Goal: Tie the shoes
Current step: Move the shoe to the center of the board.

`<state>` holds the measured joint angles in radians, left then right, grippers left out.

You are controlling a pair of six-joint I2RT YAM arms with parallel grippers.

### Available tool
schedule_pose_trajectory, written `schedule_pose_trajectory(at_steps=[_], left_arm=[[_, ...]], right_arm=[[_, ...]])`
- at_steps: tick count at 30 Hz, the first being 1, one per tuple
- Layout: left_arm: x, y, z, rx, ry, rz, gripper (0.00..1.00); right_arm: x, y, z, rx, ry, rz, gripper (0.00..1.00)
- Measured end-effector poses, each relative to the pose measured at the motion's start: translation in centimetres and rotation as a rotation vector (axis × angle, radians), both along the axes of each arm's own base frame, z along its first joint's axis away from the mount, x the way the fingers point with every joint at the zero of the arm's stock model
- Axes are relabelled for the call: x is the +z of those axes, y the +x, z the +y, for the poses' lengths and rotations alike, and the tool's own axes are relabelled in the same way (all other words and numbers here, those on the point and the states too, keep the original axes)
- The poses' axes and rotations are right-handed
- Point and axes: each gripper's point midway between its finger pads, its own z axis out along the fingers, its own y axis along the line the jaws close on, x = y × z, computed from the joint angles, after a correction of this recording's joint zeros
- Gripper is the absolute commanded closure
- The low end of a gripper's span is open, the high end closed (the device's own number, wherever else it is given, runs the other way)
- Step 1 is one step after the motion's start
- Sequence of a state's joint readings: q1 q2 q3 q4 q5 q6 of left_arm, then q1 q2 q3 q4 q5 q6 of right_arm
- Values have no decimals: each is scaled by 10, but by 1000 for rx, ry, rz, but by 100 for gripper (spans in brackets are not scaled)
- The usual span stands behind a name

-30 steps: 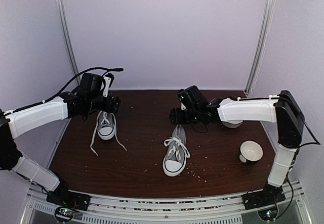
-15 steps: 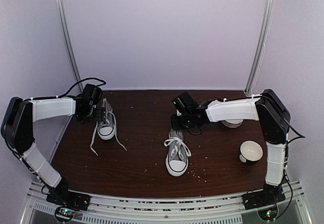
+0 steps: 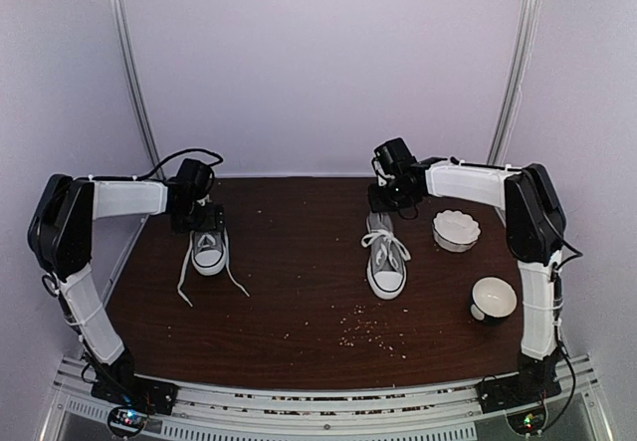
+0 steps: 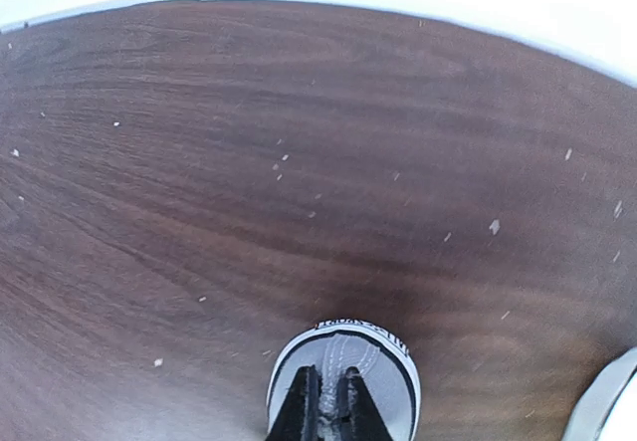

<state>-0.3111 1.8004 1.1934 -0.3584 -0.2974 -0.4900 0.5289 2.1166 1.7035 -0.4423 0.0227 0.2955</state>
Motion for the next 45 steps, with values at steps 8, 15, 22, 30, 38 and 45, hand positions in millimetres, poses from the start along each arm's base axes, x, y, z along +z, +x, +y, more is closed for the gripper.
schedule_pose_trajectory(at_steps=[8, 15, 22, 30, 38, 45], left_arm=[[-18, -6, -3, 17, -38, 43, 84], [-27, -9, -7, 14, -80, 43, 100], [-30, -20, -20, 49, -184, -22, 100], [-25, -91, -153, -177, -237, 9, 100], [-21, -132, -210, -199, -323, 30, 100], [-20, -155, -262, -233, -366, 62, 100]], right_arm=[[1, 2, -4, 49, -58, 15, 46], [33, -39, -12, 113, -9, 9, 0], [132, -85, -59, 66, 253, -226, 1], [124, -148, -141, -110, 361, -308, 1], [112, -197, -149, -91, 350, -315, 0], [100, -203, -142, -57, 195, -278, 0]])
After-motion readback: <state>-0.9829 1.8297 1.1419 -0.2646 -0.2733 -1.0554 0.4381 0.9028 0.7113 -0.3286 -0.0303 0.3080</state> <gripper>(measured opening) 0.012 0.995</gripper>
